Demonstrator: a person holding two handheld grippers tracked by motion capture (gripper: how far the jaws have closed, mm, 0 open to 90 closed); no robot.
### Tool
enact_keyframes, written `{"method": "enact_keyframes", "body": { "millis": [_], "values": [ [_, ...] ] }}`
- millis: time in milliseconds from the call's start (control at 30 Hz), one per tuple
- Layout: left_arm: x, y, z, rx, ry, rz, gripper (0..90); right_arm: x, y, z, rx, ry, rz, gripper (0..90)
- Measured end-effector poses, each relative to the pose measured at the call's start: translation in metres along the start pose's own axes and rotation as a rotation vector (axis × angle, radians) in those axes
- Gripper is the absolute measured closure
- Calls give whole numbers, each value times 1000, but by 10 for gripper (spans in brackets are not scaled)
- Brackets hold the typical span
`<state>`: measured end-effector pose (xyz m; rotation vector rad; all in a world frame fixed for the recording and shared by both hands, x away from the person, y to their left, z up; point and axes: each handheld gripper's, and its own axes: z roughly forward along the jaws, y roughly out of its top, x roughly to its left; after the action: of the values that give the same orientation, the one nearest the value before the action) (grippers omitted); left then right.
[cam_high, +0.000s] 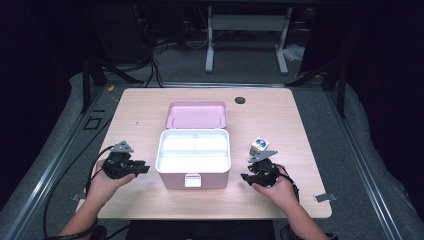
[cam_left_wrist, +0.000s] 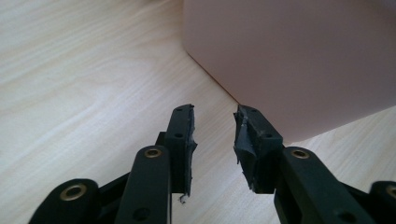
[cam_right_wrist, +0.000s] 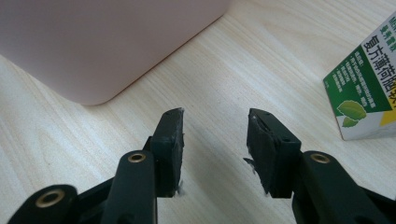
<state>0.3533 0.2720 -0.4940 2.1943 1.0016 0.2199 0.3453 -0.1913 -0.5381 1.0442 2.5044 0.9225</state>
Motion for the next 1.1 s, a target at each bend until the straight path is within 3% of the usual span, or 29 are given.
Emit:
{"method": "enact_keyframes", "body": {
  "millis": [167,300,467,533,1100],
  "values": [
    [-1,18,-11,2,-29,23,704,-1,0,-1,19,5,-4,557],
    [-5,38,-19,14,-33,64,729,0,0,0,3,4,-1,556],
    [-10,51,-21,26,-35,95,733,-1,0,-1,18,6,-6,556],
    [-12,56,-21,23,-43,105,734,0,0,-1,-3,0,2,556],
    [-34,95,-13,12,-87,182,743,-1,0,-1,-10,4,4,556]
  ]
}}
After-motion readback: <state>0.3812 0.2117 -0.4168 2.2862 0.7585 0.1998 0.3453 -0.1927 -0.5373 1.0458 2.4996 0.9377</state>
